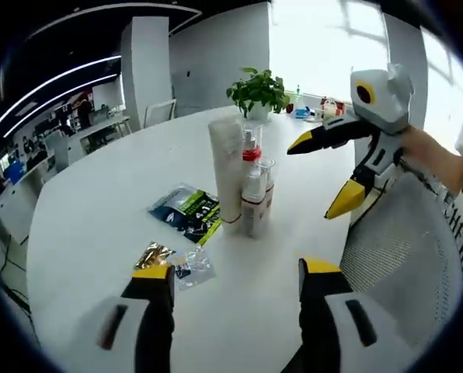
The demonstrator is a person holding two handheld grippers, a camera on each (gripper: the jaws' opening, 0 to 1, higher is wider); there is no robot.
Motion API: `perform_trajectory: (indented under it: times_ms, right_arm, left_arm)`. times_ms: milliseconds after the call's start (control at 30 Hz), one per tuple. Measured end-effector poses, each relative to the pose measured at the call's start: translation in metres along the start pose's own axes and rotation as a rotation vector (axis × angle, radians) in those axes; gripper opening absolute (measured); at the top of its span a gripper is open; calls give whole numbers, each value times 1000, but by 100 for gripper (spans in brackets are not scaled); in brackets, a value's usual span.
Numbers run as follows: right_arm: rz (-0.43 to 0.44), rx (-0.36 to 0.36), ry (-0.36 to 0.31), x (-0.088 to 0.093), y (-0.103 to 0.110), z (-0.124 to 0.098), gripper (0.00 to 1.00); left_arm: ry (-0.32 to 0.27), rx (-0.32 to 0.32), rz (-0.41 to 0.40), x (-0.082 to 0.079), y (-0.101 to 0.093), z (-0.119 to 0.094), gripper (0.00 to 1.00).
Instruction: Arrange the skincare products in the storage area until every visible bottle or jar stands upright without overlapping.
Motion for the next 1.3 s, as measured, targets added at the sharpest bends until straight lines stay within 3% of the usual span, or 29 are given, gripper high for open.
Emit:
perform_trajectory:
  times_ms: [467,767,867,1033,1300]
  right_arm:
    - [34,27,-18,-6,10,-10,93]
    - [34,20,-12,-10,12,-11,99]
    - [30,9,-7,-10,16,-12,99]
    - [15,-15,2,-9,26,-15,99]
    - [14,-48,9,-4,36,-16,100]
  left_arm:
    - [-23,-51,-32,11,7,-39,88]
    - [-27,-62,-36,13,9,-41,98]
    - [-23,-60,-46,14,8,-40,99]
    - [-23,-50,-62,25,-1,-58,99]
    - [-3,-63,-80,35,-5,-62,99]
Point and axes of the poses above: the point that each gripper's makers call its tool centre point, and the gripper's own axes: z roughly forward along the fingers, y roughly to its left, x roughly out of its underside, the point moved 3 cm from there along -z, roughly backward along the fingers, and after that the axes turned 1 degree about y, right-handed, at the moved point
